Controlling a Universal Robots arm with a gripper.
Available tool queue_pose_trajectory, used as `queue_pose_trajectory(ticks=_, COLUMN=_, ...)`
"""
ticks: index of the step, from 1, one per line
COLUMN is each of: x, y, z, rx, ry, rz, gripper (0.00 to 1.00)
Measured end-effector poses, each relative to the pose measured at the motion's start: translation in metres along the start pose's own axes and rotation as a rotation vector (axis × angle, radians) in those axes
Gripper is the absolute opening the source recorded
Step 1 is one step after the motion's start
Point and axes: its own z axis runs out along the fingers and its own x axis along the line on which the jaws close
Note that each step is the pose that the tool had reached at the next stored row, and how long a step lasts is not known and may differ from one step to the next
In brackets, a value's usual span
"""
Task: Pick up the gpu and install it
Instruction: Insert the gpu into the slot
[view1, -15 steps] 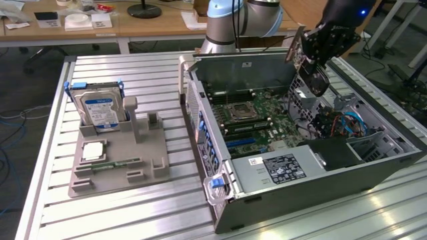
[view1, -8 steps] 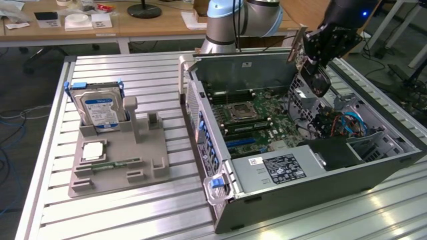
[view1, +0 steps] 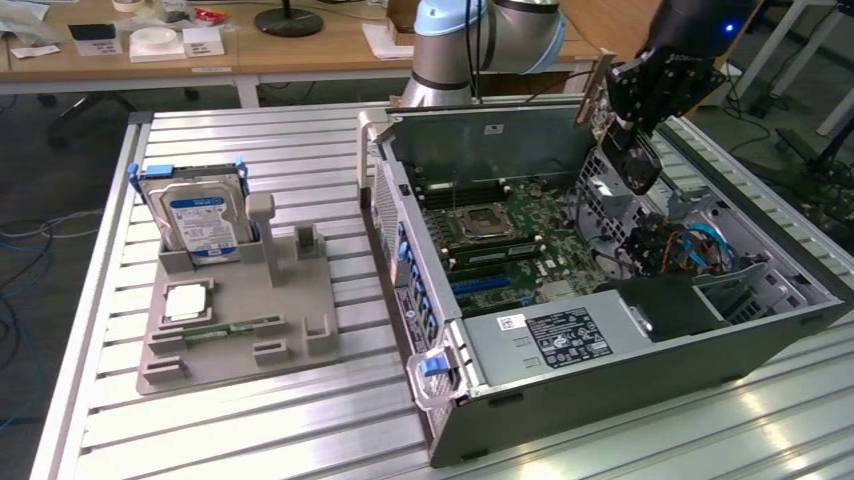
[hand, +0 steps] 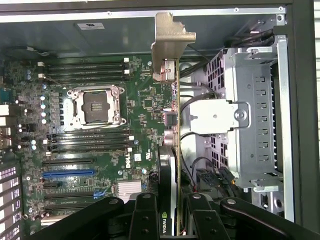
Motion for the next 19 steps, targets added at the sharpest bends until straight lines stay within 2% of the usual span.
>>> queue_pose_trajectory(ticks=10, x=0.0, y=0.0, z=0.0, rx=-0.0001, ry=0.0004, rz=-0.007, gripper=0.26)
queue_pose_trajectory(ticks=19, x=0.0006, y=0.0, z=0.0001, rx=-0.0017, ry=0.0057, rz=-0.081, gripper=0.26)
